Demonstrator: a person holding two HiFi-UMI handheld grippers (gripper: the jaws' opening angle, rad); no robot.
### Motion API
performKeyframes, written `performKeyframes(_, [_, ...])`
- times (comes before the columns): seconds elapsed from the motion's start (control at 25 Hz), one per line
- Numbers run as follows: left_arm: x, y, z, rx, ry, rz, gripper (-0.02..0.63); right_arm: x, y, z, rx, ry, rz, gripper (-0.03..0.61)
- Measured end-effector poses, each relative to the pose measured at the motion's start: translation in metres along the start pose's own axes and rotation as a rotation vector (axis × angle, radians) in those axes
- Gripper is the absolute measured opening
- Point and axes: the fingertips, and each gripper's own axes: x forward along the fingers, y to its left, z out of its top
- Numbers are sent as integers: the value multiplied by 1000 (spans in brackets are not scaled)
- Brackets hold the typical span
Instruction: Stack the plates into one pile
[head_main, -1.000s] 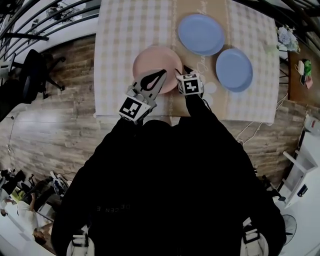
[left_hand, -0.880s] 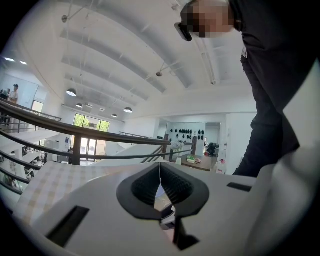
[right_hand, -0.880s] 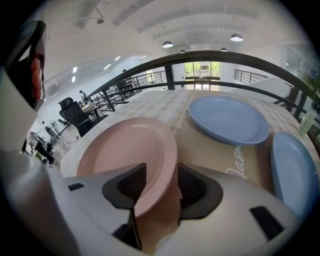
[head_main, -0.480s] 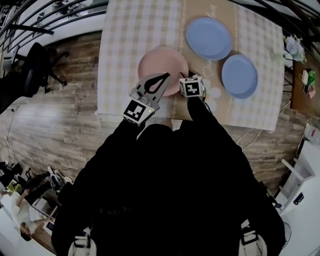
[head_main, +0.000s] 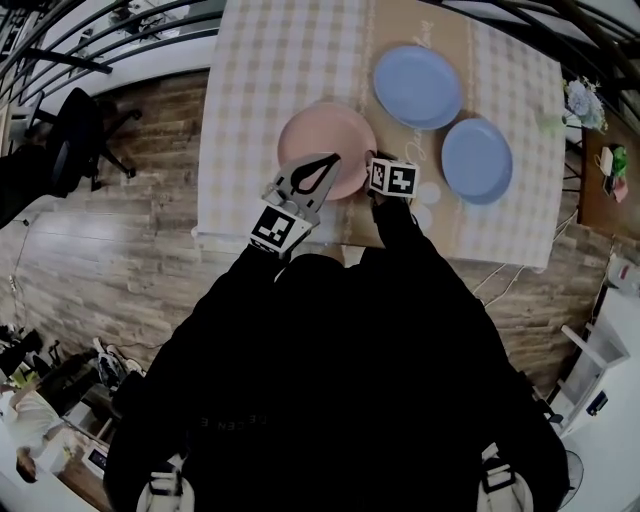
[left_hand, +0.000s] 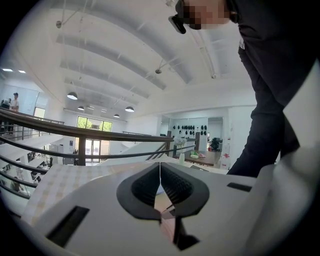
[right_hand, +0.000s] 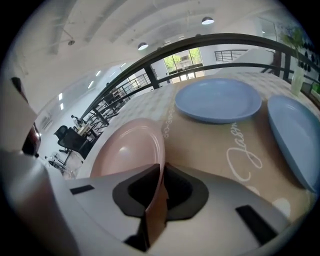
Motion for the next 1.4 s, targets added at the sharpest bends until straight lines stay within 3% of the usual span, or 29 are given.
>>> performKeyframes(0.24, [8, -4, 9, 15, -14, -15, 20, -6, 8, 13, 60, -24, 56, 18])
performKeyframes(0.76, [16, -14, 21, 22, -28, -53, 20, -43, -15, 25, 214, -49, 89, 23])
performKeyframes(1.4, [86, -81, 48, 59, -50, -282, 20, -147, -121, 27, 426, -201, -14, 29])
